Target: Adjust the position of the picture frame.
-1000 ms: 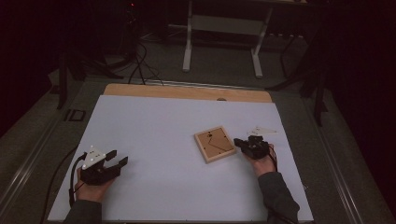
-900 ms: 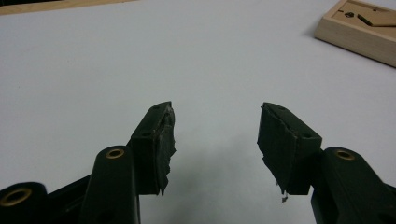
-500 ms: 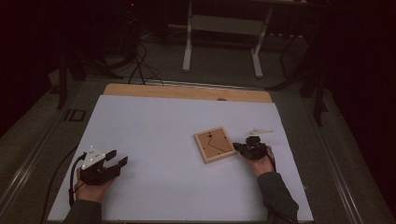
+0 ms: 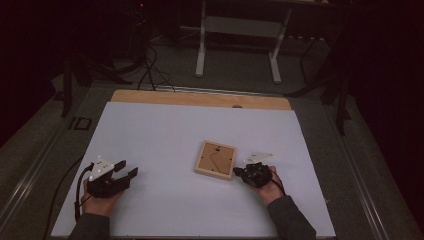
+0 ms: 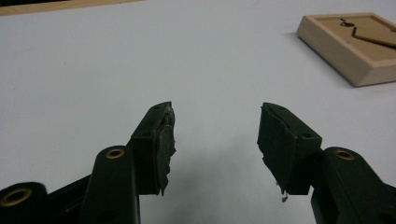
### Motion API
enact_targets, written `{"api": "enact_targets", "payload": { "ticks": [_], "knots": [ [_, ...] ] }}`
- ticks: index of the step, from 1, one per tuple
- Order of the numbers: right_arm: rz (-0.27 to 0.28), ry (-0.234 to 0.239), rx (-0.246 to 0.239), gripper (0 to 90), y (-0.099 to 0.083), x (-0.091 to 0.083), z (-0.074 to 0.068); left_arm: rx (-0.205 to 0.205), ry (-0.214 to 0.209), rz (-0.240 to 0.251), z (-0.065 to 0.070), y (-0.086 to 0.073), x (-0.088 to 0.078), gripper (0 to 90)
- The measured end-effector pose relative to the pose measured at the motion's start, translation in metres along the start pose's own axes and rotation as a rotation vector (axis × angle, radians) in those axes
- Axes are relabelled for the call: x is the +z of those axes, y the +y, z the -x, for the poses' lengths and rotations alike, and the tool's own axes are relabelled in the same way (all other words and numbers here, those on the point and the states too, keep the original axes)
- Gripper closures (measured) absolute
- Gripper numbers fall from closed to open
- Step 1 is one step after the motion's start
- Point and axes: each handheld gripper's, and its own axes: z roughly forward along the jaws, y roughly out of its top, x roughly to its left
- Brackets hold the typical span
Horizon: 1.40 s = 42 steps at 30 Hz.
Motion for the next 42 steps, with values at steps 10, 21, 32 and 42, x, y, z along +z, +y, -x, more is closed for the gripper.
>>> {"api": "enact_targets", "payload": {
  "ticks": [10, 21, 32, 42],
  "knots": [
    [-0.019, 0.074, -0.072, 89.6, 0.009, 0.02, -0.032, 0.004, -0.015, 0.001, 0.001, 0.0, 0.0, 50.0],
    [0.039, -0.001, -0.01, 89.3, 0.023, 0.012, -0.002, 0.006, -0.026, 0.0, 0.003, 0.0, -0.001, 52.3],
    [0.101, -0.102, 0.126, 89.6, 0.049, 0.016, 0.034, 0.013, -0.039, -0.004, 0.005, 0.0, -0.002, 55.7],
    [0.021, -0.086, 0.147, 89.6, 0.059, 0.04, 0.043, 0.017, -0.041, 0.003, 0.006, 0.0, -0.002, 57.8]
  ]
}}
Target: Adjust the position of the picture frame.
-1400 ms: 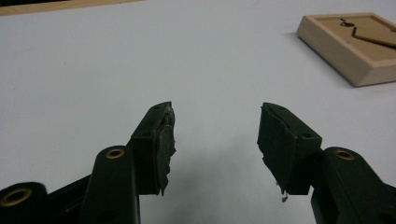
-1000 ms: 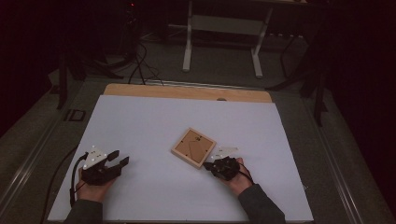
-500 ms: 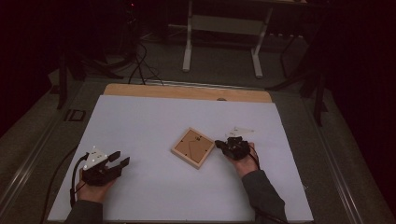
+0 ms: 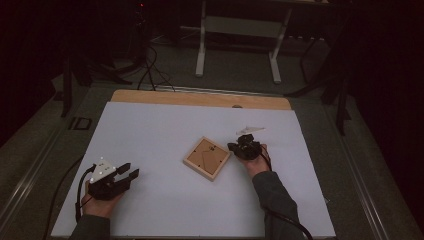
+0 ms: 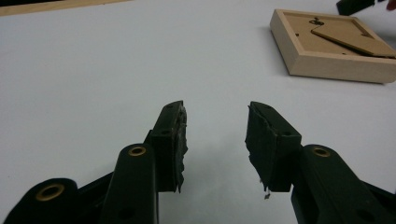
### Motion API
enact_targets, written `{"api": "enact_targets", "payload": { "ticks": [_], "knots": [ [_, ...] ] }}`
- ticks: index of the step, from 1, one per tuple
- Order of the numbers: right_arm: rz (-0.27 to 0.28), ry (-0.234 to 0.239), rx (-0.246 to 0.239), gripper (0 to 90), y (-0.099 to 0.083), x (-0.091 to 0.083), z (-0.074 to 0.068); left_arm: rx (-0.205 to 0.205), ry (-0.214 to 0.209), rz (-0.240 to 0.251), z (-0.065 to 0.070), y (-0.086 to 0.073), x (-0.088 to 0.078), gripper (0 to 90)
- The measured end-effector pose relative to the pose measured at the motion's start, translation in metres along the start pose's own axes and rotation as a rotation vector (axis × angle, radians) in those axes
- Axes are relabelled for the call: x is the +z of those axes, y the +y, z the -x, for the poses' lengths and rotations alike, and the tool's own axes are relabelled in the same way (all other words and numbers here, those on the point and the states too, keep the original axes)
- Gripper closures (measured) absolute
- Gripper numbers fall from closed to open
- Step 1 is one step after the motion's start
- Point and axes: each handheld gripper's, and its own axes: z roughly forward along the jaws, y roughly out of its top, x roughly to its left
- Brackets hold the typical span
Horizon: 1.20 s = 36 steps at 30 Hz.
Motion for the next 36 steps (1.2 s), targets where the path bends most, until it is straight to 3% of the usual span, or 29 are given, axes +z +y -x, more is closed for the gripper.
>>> {"api": "enact_targets", "payload": {
  "ticks": [1, 4, 9, 17, 23, 29, 36],
  "knots": [
    [0.004, -0.007, -0.003, 89.6, -0.001, 0.001, -0.001, -0.003, -0.002, 0.003, 0.0, 0.0, 0.0, 57.8],
    [-0.004, 0.031, 0.006, 89.6, -0.005, -0.001, -0.002, -0.007, -0.012, 0.007, 0.0, 0.0, 0.0, 59.1],
    [-0.033, 0.065, -0.071, 89.7, -0.019, -0.006, -0.021, -0.001, -0.025, 0.005, 0.004, 0.001, 0.002, 61.1],
    [-0.035, 0.098, -0.104, 89.6, -0.039, -0.024, -0.041, 0.005, -0.089, -0.007, 0.016, 0.004, 0.011, 66.1],
    [-0.052, 0.127, -0.123, 89.5, -0.05, -0.03, -0.05, 0.047, -0.122, -0.042, 0.03, 0.008, 0.023, 74.5],
    [-0.057, 0.158, -0.137, 89.5, -0.06, -0.029, -0.061, 0.06, -0.142, -0.074, 0.04, 0.011, 0.034, 89.5],
    [-0.062, 0.189, -0.18, 89.3, -0.06, -0.028, -0.075, 0.126, -0.179, -0.115, 0.067, 0.018, 0.056, 90.0]
  ]
}}
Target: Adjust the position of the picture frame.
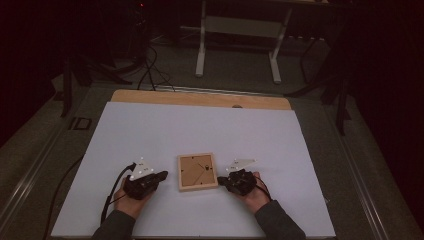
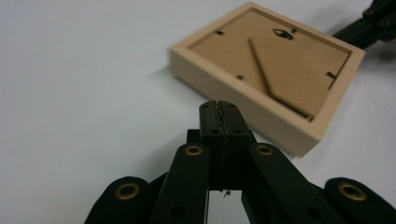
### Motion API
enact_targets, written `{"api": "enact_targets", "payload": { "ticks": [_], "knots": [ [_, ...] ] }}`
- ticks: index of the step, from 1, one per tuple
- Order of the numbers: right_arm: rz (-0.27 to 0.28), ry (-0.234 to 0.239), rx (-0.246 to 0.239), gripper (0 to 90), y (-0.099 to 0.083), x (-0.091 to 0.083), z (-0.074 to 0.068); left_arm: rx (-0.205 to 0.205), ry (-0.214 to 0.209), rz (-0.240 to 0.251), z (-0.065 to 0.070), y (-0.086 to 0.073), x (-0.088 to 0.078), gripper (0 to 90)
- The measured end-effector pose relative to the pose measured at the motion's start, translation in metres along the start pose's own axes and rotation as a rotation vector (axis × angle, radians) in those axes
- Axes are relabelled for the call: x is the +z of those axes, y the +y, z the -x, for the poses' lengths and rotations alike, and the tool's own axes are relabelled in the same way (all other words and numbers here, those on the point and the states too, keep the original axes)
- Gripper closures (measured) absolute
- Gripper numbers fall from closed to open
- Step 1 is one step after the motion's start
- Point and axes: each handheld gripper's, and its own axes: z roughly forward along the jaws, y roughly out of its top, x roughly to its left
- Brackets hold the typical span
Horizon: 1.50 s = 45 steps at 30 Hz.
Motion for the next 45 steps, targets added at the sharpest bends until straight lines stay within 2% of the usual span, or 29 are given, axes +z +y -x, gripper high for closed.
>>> {"api": "enact_targets", "payload": {
  "ticks": [3, 7, 12, 19, 22, 24, 27, 30, 41, 45],
  "knots": [
    [0.006, 0.002, 0.003, 89.2, -0.001, 0.0, -0.001, 0.006, -0.006, -0.019, 0.005, 0.002, 0.009, 90.0],
    [0.011, 0.006, 0.002, 89.2, -0.001, 0.001, -0.003, 0.015, 0.0, -0.065, 0.005, 0.002, 0.015, 90.0],
    [0.022, 0.012, 0.001, 89.1, -0.001, 0.003, -0.007, 0.018, -0.012, -0.071, 0.006, 0.002, 0.018, 90.0],
    [0.027, 0.011, 0.004, 89.4, -0.001, 0.004, -0.01, 0.009, 0.001, -0.079, 0.006, 0.003, 0.018, 90.0],
    [0.028, 0.012, 0.009, 89.5, -0.001, 0.004, -0.01, -0.005, 0.011, -0.083, 0.006, 0.005, 0.02, 90.0],
    [0.028, 0.011, 0.011, 89.6, -0.001, 0.004, -0.009, 0.001, 0.035, -0.094, 0.008, 0.009, 0.022, 90.0],
    [0.028, 0.006, 0.014, 89.6, -0.001, 0.004, -0.008, -0.019, 0.03, -0.065, 0.008, 0.015, 0.024, 90.0],
    [0.029, -0.009, 0.021, 89.7, -0.001, 0.004, -0.006, -0.012, 0.05, -0.066, 0.012, 0.021, 0.027, 90.0],
    [0.04, -0.044, 0.066, 89.6, -0.003, 0.002, 0.004, -0.075, 0.02, -0.017, 0.009, 0.021, 0.038, 90.0],
    [0.044, -0.05, 0.077, 89.6, -0.003, 0.001, 0.007, -0.083, 0.015, -0.005, 0.008, 0.022, 0.041, 90.0]
  ]
}}
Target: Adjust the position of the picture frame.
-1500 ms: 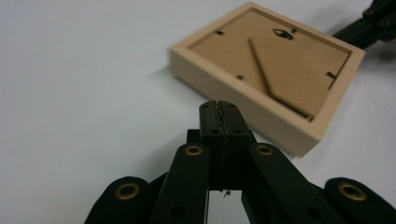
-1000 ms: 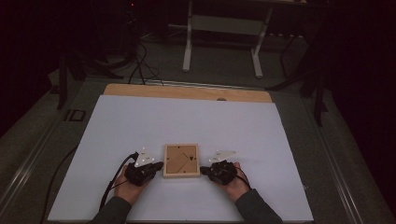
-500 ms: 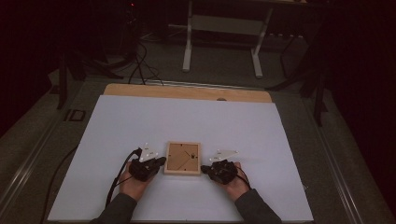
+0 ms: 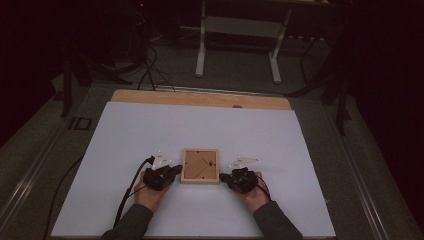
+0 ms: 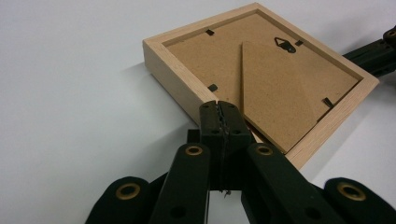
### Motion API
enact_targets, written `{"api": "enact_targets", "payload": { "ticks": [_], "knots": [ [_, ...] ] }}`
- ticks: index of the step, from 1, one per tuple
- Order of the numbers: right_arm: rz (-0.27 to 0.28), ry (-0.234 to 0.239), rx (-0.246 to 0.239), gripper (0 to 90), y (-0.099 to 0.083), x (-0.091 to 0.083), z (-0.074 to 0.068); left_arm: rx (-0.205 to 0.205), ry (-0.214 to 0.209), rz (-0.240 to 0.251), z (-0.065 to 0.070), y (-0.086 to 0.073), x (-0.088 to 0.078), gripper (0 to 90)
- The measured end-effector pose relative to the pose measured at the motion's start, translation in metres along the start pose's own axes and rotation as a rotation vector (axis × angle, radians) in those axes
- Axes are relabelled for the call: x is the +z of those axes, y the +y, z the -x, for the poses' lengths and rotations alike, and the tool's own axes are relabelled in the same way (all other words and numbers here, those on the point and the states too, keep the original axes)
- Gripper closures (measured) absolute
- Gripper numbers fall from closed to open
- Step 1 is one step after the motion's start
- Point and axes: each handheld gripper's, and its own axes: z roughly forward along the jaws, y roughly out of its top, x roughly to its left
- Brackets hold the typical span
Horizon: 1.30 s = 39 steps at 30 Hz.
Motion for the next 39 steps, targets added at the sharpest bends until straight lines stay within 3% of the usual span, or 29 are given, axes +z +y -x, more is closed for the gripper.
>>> {"api": "enact_targets", "payload": {
  "ticks": [5, 20, 25, 29, 39],
  "knots": [
    [0.002, -0.009, 0.007, 89.6, -0.001, -0.001, 0.003, 0.021, 0.021, -0.016, 0.003, 0.006, 0.005, 90.0],
    [0.014, -0.026, 0.035, 89.5, -0.001, -0.001, 0.009, 0.02, 0.025, -0.011, 0.005, 0.007, 0.008, 89.8],
    [0.016, -0.037, 0.024, 84.4, -0.001, -0.002, 0.009, 0.024, 0.034, -0.024, 0.002, 0.006, 0.007, 83.5],
    [0.023, -0.045, 0.003, 82.2, -0.001, -0.006, 0.008, 0.028, 0.031, -0.007, 0.002, 0.007, 0.0, 79.8],
    [0.069, -0.064, 0.02, 77.2, -0.001, -0.021, 0.013, 0.019, 0.027, 0.025, -0.005, 0.005, -0.015, 69.0]
  ]
}}
